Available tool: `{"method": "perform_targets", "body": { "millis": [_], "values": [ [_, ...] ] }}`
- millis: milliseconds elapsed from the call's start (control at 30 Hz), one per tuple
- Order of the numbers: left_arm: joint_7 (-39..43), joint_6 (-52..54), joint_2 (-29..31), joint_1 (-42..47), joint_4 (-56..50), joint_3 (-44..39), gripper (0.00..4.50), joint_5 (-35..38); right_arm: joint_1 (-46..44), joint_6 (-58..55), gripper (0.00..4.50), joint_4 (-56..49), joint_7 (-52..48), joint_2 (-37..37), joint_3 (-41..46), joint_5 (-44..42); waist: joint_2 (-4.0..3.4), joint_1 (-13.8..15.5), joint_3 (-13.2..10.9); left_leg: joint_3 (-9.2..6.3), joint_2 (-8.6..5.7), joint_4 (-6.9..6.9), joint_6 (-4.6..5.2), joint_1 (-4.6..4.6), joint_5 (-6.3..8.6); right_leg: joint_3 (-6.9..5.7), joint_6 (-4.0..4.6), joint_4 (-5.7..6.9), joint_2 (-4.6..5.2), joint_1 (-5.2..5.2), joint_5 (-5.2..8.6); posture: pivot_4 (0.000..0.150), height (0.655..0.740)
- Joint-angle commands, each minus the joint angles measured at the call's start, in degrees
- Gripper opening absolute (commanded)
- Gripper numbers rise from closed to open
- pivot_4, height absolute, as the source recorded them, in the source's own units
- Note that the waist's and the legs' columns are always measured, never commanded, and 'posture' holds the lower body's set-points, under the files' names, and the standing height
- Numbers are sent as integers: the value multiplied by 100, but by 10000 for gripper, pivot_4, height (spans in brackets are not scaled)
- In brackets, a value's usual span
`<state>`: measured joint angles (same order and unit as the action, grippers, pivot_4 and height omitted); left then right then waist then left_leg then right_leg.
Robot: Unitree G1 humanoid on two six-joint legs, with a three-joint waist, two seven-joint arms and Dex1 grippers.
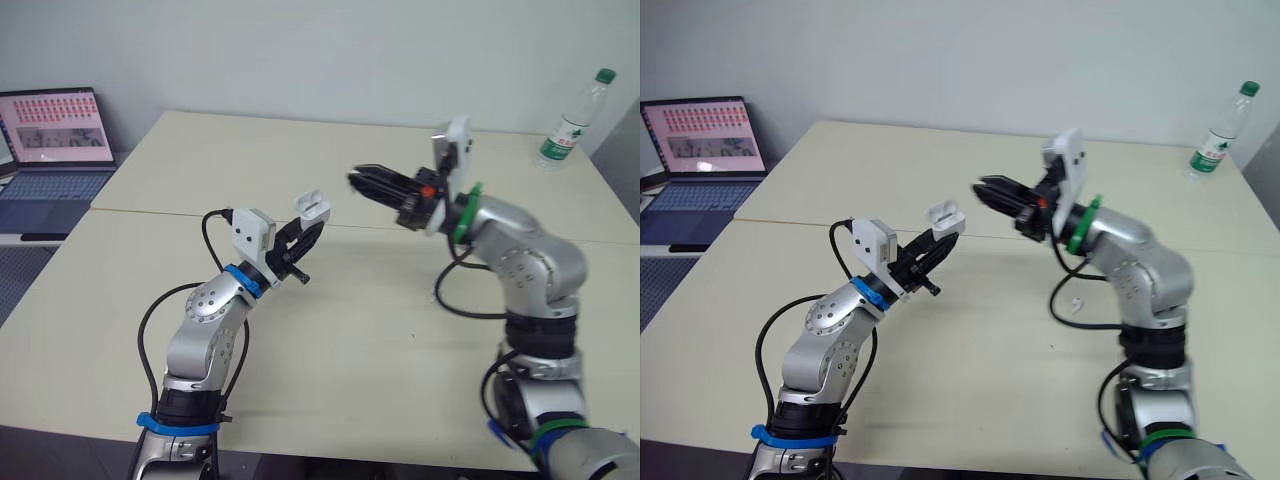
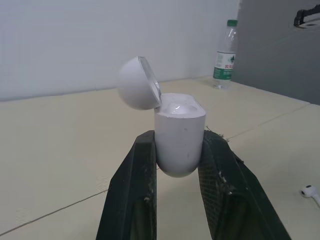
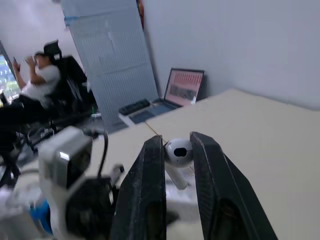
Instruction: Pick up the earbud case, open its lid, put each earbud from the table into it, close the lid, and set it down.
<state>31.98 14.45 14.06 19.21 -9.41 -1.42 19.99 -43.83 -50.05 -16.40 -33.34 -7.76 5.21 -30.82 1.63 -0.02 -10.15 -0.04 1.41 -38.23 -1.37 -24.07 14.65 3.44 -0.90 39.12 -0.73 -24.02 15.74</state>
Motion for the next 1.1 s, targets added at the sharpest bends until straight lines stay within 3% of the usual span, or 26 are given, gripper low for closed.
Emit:
{"method": "perform_targets", "body": {
  "millis": [33,267,533,1100],
  "values": [
    [-79,-40,-109,172,-321,101,7594,64,39,211,3846,-400,634,376,-115,-32,0,23,0,2,-7,-8,1,-19,0,-1,-3,-1,10,-11,-7,1500,7400],
    [-100,9,-109,338,-349,131,7594,115,403,664,3846,-301,730,416,-631,159,1,-18,0,23,-11,-60,35,-32,15,-6,-18,-9,24,-8,-20,1500,7400],
    [-11,75,-61,299,-477,190,7594,147,686,994,3846,-70,772,270,-764,297,0,-117,0,27,18,-57,42,2,4,5,-11,1,-23,7,-28,1500,7400],
    [24,118,-39,277,-529,159,7594,171,817,947,3846,-87,835,110,-1110,360,0,-160,0,33,17,-57,42,2,4,15,-11,0,-22,6,-28,1500,7400]
  ]
}}
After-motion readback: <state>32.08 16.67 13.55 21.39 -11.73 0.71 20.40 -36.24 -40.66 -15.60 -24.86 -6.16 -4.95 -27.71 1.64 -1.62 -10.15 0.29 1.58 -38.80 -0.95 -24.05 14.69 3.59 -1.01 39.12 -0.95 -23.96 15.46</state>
